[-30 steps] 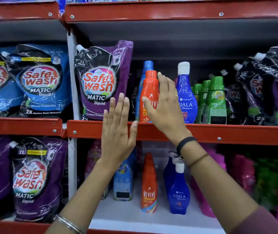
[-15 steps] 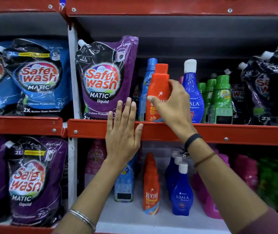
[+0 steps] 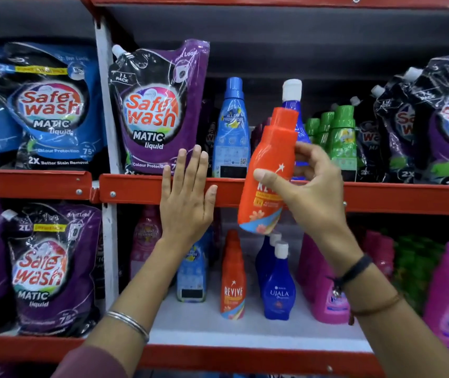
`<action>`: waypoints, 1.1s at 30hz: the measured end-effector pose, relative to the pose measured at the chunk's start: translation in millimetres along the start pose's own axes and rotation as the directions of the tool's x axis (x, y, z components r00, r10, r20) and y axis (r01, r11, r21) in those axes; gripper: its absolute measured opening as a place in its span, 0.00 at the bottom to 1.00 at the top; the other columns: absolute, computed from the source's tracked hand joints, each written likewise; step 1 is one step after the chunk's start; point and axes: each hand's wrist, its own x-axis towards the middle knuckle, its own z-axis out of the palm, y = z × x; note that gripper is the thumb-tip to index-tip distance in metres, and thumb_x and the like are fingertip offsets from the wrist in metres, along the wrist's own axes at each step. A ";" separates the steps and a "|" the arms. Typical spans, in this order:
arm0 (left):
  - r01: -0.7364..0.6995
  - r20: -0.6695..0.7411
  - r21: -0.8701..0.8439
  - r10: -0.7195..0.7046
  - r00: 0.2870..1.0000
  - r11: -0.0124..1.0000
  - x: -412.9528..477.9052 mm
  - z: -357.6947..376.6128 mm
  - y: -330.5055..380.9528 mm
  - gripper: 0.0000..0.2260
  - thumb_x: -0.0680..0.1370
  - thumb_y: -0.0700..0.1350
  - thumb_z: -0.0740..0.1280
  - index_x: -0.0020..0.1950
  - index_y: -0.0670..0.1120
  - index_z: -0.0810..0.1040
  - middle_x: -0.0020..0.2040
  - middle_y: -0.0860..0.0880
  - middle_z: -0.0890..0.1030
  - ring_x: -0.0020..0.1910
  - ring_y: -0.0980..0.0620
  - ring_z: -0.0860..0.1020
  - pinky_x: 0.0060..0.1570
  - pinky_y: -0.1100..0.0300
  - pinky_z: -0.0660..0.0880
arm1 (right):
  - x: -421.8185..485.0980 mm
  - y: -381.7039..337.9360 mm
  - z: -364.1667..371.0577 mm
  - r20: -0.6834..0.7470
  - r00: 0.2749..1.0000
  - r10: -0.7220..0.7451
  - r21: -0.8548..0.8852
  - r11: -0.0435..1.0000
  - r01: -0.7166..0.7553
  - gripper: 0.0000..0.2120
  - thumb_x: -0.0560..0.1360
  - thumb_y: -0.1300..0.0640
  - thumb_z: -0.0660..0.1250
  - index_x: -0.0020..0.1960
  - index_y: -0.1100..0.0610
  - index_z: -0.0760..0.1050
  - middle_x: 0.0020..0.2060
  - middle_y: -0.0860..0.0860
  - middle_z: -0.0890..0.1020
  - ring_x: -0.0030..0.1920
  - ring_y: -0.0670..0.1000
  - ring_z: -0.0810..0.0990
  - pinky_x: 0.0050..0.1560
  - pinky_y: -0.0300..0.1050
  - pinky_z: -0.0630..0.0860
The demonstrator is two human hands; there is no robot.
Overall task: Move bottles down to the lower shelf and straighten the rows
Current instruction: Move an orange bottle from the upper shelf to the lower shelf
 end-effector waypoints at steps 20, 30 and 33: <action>0.077 0.007 -0.036 -0.076 0.997 0.996 -13.0 0.4 12.7 0.27 0.82 0.54 0.52 0.78 0.43 0.55 0.79 0.44 0.59 0.78 0.43 0.54 0.76 0.44 0.47 | -128.9 149.7 43.2 0.274 0.863 0.425 -0.235 0.899 -0.369 0.29 0.61 0.53 0.81 0.54 0.51 0.68 0.52 0.50 0.80 0.49 0.50 0.79 0.51 0.46 0.78; 0.054 -0.003 -0.028 -0.054 0.999 0.998 -13.4 3.7 10.1 0.27 0.83 0.54 0.52 0.78 0.42 0.55 0.78 0.43 0.60 0.78 0.43 0.55 0.76 0.44 0.47 | -141.2 167.6 61.5 0.345 0.789 0.508 -0.275 0.859 -0.433 0.32 0.63 0.54 0.80 0.60 0.53 0.65 0.60 0.56 0.78 0.58 0.56 0.79 0.59 0.52 0.78; 0.056 -0.004 -0.028 -0.056 0.998 0.998 -13.6 3.6 10.5 0.26 0.83 0.54 0.51 0.78 0.42 0.55 0.78 0.43 0.60 0.78 0.43 0.55 0.76 0.44 0.47 | -140.9 170.0 62.4 0.352 0.787 0.507 -0.291 0.858 -0.423 0.32 0.65 0.53 0.79 0.62 0.54 0.64 0.61 0.55 0.77 0.59 0.56 0.78 0.59 0.51 0.78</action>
